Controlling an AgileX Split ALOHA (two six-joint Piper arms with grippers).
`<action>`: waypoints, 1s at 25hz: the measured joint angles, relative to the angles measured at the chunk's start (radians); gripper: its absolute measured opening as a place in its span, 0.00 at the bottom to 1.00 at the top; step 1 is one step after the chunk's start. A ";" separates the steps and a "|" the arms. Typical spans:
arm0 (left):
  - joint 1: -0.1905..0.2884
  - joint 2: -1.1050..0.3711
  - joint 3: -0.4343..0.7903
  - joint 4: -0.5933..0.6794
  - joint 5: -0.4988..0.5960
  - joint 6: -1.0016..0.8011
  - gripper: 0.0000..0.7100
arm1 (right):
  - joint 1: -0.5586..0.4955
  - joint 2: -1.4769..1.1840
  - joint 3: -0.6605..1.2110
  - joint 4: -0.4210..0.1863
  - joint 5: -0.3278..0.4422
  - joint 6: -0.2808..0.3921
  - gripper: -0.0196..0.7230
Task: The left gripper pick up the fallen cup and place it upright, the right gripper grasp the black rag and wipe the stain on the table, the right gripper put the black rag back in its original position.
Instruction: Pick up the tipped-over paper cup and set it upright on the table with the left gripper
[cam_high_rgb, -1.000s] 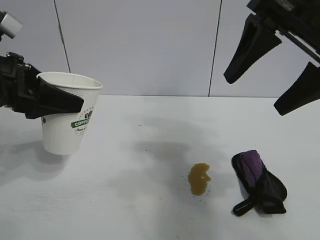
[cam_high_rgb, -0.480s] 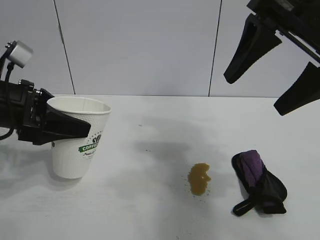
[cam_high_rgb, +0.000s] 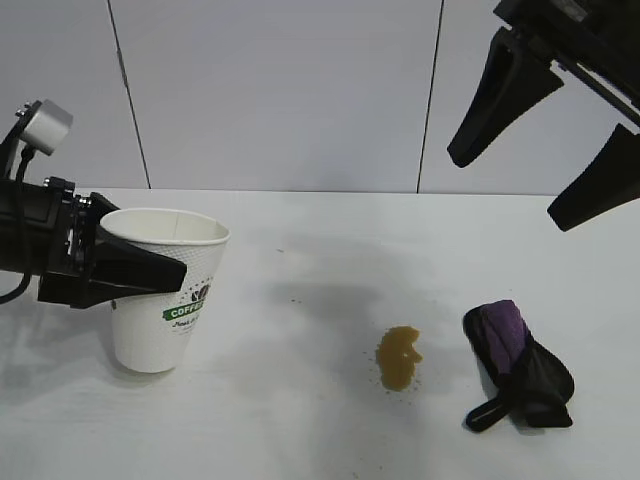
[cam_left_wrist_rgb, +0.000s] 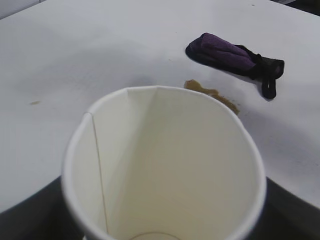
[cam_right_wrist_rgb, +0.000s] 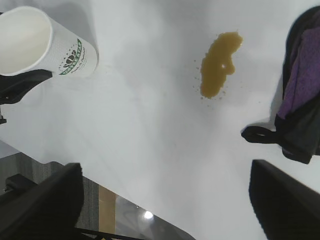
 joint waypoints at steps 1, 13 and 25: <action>0.000 0.000 0.000 0.000 0.000 0.000 0.71 | 0.000 0.000 0.000 0.000 0.000 0.000 0.87; 0.000 0.024 -0.001 0.000 0.059 0.172 0.71 | 0.000 0.000 0.000 0.000 -0.002 0.000 0.87; 0.000 0.044 -0.001 -0.001 0.112 0.225 0.79 | 0.000 0.000 0.000 0.000 -0.003 0.000 0.87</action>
